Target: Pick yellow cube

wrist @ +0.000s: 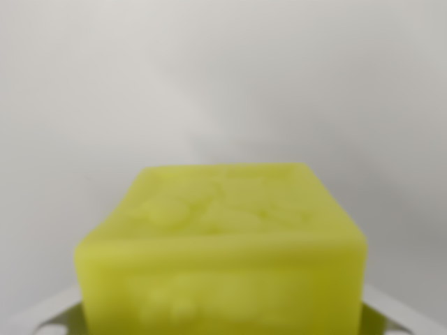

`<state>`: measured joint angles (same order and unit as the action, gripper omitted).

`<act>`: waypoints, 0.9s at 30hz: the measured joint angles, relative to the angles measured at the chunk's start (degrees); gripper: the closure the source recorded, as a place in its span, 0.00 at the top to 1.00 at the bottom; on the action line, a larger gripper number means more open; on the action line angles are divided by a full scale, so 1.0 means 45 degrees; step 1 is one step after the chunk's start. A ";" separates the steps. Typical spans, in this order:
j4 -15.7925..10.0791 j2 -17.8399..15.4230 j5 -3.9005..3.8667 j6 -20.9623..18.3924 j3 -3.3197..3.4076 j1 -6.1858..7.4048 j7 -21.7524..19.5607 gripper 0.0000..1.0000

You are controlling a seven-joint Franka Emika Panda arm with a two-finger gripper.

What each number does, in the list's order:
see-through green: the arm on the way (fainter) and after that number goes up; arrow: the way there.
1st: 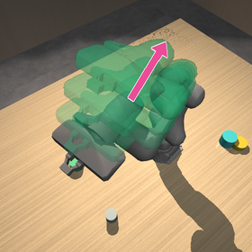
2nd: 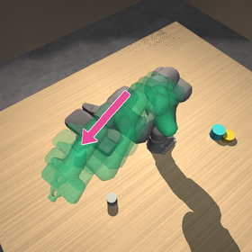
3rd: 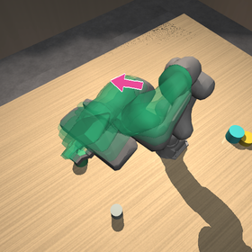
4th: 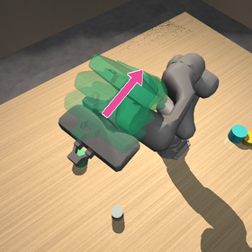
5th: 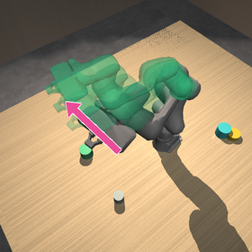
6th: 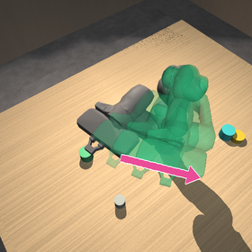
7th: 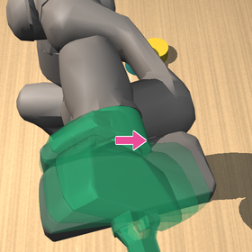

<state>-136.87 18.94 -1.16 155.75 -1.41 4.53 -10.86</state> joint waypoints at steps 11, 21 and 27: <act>-0.0092 -0.0904 0.0078 -0.0812 0.0001 0.0014 0.0055 0.00; -0.0108 -0.1682 0.0131 -0.1584 0.0002 0.0023 0.0094 0.00; -0.0085 -0.2129 0.0158 -0.2054 0.0002 0.0026 0.0113 0.00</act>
<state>-137.25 9.36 -0.45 146.51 -1.40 4.65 -10.36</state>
